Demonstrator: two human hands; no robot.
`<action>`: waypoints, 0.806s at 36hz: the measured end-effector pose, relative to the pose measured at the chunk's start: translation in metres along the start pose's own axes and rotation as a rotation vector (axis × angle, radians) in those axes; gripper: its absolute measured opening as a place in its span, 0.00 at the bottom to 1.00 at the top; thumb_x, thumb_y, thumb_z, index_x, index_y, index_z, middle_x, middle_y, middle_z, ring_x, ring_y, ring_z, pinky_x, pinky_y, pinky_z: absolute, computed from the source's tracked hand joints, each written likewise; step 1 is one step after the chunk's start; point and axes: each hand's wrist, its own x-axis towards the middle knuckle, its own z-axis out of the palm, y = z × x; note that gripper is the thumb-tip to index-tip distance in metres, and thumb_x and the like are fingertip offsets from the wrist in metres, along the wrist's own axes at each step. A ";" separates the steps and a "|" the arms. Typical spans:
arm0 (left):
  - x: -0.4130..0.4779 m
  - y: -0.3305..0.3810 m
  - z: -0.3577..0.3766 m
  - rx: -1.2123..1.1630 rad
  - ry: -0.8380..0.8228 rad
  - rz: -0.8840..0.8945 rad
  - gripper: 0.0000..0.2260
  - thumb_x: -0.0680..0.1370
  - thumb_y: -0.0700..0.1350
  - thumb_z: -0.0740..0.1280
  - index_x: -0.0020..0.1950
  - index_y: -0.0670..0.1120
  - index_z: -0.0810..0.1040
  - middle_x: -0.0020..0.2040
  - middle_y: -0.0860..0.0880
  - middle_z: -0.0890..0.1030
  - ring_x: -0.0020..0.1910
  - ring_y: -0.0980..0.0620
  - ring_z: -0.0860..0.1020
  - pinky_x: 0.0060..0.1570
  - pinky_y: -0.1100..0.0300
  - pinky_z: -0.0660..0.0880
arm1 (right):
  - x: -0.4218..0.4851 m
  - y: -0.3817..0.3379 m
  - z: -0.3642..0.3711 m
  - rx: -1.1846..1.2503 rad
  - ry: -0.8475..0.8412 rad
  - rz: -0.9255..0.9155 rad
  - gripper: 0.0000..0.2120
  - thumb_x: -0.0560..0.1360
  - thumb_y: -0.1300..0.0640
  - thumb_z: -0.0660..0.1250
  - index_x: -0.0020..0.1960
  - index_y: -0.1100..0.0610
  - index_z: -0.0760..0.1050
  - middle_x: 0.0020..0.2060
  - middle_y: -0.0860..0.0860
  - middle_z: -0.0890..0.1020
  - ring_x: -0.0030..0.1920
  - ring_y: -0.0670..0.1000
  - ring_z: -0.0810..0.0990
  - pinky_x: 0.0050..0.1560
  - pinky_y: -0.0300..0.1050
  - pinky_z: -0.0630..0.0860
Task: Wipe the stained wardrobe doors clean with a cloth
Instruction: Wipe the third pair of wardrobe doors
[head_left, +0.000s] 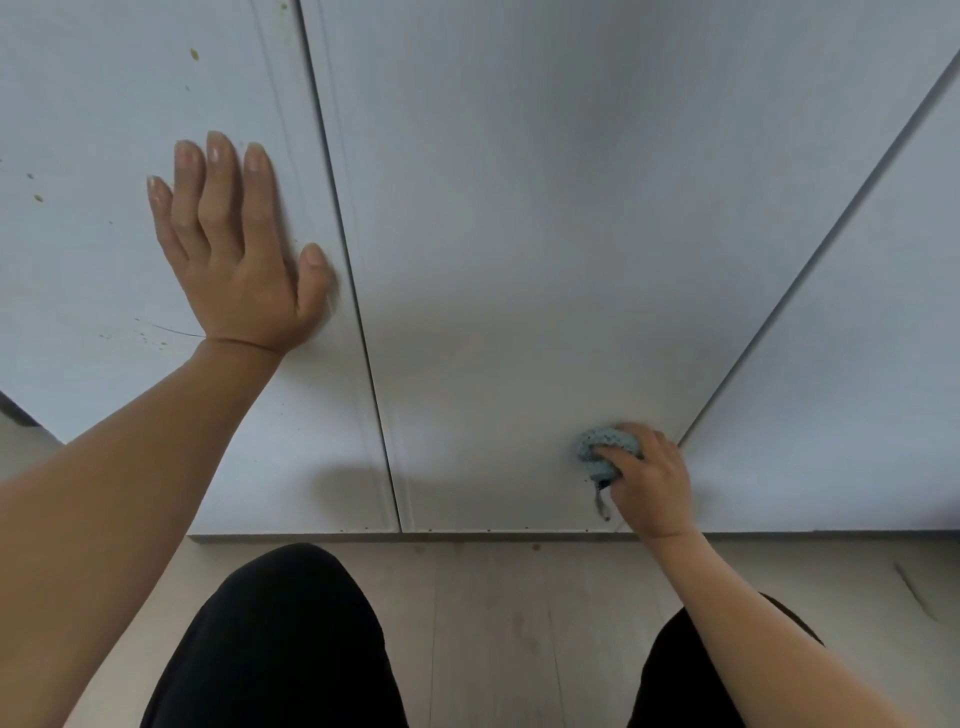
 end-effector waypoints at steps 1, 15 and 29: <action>0.000 0.001 0.000 0.000 0.003 -0.003 0.31 0.81 0.52 0.56 0.83 0.41 0.63 0.76 0.35 0.70 0.85 0.48 0.51 0.81 0.42 0.52 | 0.003 0.003 -0.008 0.026 0.057 0.061 0.14 0.66 0.63 0.65 0.46 0.60 0.86 0.51 0.62 0.81 0.48 0.64 0.81 0.46 0.56 0.81; 0.001 0.004 -0.002 0.047 -0.013 -0.008 0.31 0.81 0.53 0.55 0.81 0.38 0.65 0.76 0.34 0.70 0.79 0.38 0.63 0.77 0.36 0.59 | -0.014 0.009 0.022 0.101 0.093 0.634 0.13 0.63 0.71 0.75 0.46 0.60 0.83 0.56 0.64 0.79 0.53 0.67 0.76 0.47 0.53 0.78; 0.002 0.003 -0.004 0.083 -0.072 -0.012 0.30 0.82 0.52 0.54 0.80 0.37 0.66 0.75 0.33 0.70 0.76 0.32 0.64 0.75 0.32 0.61 | -0.002 -0.011 0.015 0.332 0.190 1.059 0.11 0.70 0.70 0.70 0.51 0.61 0.80 0.57 0.59 0.76 0.48 0.56 0.76 0.48 0.44 0.73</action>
